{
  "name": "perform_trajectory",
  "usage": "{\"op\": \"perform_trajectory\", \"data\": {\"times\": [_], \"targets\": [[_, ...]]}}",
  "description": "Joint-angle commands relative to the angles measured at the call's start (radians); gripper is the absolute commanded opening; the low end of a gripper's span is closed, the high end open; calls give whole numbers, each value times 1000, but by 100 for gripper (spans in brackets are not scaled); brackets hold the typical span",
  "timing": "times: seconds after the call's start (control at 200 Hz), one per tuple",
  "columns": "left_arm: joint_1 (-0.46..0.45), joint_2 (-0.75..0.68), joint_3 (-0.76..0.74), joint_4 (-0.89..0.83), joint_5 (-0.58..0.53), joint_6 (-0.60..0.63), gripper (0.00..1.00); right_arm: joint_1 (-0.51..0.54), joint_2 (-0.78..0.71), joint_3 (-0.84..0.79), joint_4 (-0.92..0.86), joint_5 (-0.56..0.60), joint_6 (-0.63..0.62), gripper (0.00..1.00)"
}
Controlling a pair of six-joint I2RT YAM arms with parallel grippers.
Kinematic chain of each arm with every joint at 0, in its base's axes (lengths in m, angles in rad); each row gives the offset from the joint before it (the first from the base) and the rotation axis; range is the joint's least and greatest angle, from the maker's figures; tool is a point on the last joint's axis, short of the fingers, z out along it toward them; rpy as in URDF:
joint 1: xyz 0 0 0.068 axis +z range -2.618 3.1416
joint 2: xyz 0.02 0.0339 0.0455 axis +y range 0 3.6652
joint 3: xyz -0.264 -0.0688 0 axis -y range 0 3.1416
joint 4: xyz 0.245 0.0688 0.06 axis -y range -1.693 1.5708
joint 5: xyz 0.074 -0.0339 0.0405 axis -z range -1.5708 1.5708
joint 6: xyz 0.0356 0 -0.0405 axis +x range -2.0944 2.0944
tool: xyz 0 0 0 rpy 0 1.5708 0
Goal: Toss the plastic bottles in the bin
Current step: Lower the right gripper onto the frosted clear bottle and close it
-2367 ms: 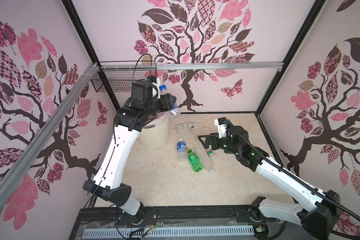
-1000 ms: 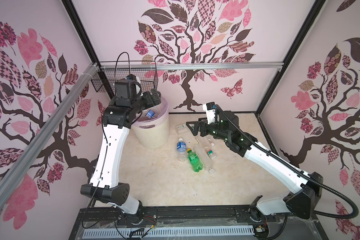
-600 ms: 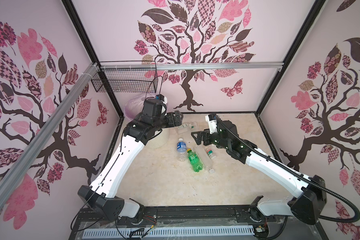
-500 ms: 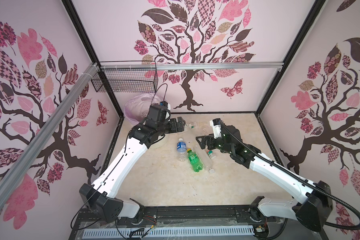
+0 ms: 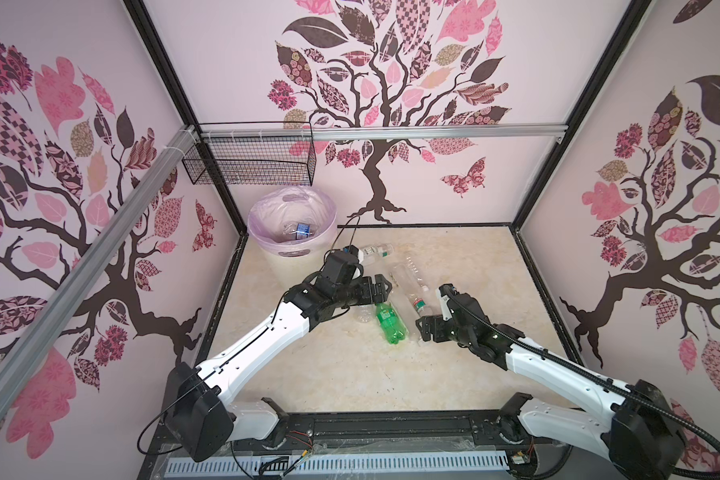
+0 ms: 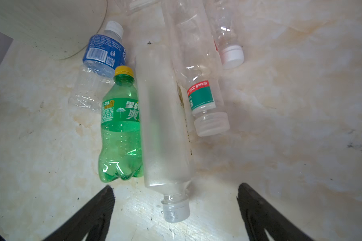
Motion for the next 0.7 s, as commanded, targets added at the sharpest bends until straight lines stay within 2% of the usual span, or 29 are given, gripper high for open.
{"op": "perform_trajectory", "data": {"times": [0.0,0.23,0.695], "targets": [[-1,-43,-55,86,15,-46,98,-3,55,1,45,11,2,92],[-2,-42,-104,99,1,-52,98,-1,161,24,107,-16,4,86],[1,-34,-157,117,1,-71,98,20,300,72,141,-55,11,80]]}}
